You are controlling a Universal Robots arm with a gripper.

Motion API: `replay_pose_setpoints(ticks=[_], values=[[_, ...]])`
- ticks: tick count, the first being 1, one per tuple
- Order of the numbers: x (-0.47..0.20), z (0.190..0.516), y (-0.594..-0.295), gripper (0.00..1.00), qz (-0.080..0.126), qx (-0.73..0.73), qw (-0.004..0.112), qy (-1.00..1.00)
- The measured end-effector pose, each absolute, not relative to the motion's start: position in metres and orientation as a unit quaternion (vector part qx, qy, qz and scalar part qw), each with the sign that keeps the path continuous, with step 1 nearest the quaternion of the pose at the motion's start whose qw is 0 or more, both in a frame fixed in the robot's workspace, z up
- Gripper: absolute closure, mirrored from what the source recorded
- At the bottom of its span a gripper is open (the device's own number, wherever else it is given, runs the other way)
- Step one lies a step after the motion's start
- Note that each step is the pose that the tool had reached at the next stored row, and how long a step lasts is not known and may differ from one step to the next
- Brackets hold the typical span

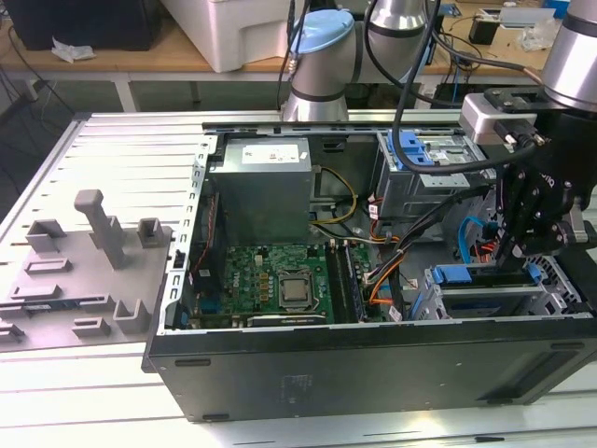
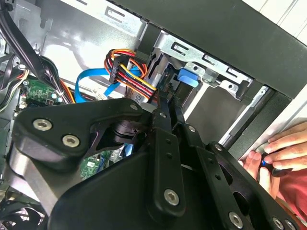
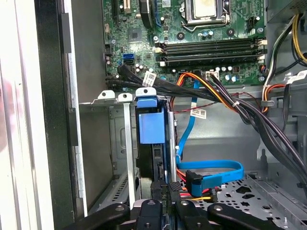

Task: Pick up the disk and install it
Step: 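Insert the first disk wire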

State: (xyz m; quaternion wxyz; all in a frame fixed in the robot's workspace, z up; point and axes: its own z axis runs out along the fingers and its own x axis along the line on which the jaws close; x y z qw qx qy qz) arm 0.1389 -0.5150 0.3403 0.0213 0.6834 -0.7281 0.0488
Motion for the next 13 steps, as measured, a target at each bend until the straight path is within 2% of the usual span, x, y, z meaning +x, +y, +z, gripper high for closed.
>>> replay_pose_setpoints(ticks=[13], values=[[0.1389,0.3402,-0.5151,0.83,0.049,0.683,0.021,-0.728]])
